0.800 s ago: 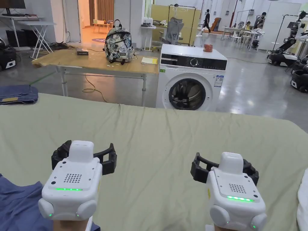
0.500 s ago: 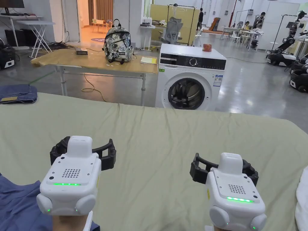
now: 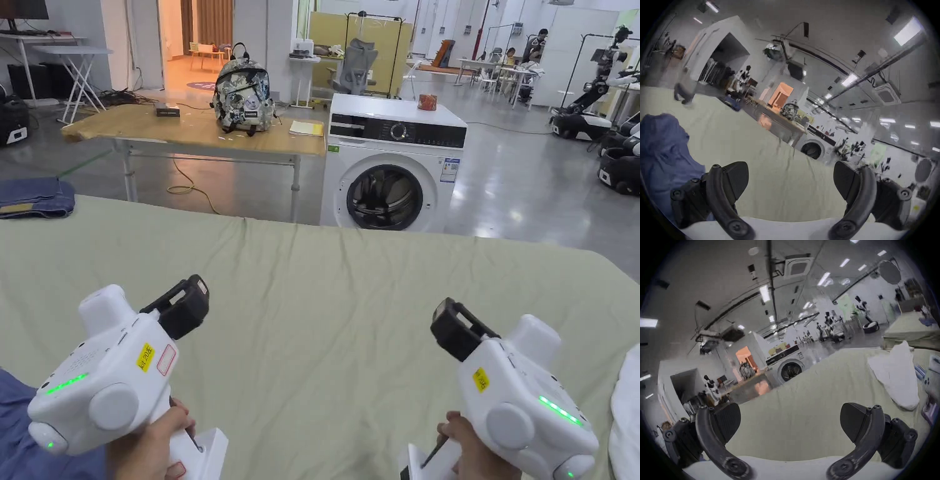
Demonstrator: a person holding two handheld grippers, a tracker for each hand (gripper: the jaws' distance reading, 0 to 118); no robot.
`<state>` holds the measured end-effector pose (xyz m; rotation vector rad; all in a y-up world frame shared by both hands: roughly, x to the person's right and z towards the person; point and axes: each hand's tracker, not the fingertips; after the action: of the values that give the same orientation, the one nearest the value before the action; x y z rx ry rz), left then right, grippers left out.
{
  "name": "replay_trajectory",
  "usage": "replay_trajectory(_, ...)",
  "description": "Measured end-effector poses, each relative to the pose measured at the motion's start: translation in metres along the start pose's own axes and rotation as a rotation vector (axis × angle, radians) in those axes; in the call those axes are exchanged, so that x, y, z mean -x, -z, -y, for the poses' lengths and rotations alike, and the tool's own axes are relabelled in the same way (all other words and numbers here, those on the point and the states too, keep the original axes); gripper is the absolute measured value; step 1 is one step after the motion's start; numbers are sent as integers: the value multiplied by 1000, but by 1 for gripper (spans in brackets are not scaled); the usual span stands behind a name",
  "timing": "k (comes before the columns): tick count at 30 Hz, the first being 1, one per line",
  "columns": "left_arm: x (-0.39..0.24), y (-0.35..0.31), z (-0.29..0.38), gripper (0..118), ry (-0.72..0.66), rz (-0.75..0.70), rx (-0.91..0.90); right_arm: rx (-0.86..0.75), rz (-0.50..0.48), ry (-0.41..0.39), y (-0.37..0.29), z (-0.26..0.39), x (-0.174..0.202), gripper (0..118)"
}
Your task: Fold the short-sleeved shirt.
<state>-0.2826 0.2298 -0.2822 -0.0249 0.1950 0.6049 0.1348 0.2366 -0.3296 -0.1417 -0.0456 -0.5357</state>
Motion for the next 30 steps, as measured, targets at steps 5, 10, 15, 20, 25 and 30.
replay_trajectory(5,-54,-3,17,107,873,-102,1,-120,12,-861,-4,17,48,118)
replay_trajectory(10,-76,-6,55,106,1619,-167,-119,-212,-13,-1596,-2,53,66,118)
replay_trajectory(15,-65,-13,73,106,1947,-133,-242,-406,50,-2034,-3,81,51,118)
replay_trajectory(20,-61,-12,62,106,1587,-113,-111,-228,5,-1699,-10,75,59,118)
replay_trajectory(25,-56,-18,38,106,961,-116,-17,22,27,-941,-7,38,64,118)
replay_trajectory(30,-51,-38,25,106,541,-21,16,121,13,-393,-5,20,43,118)
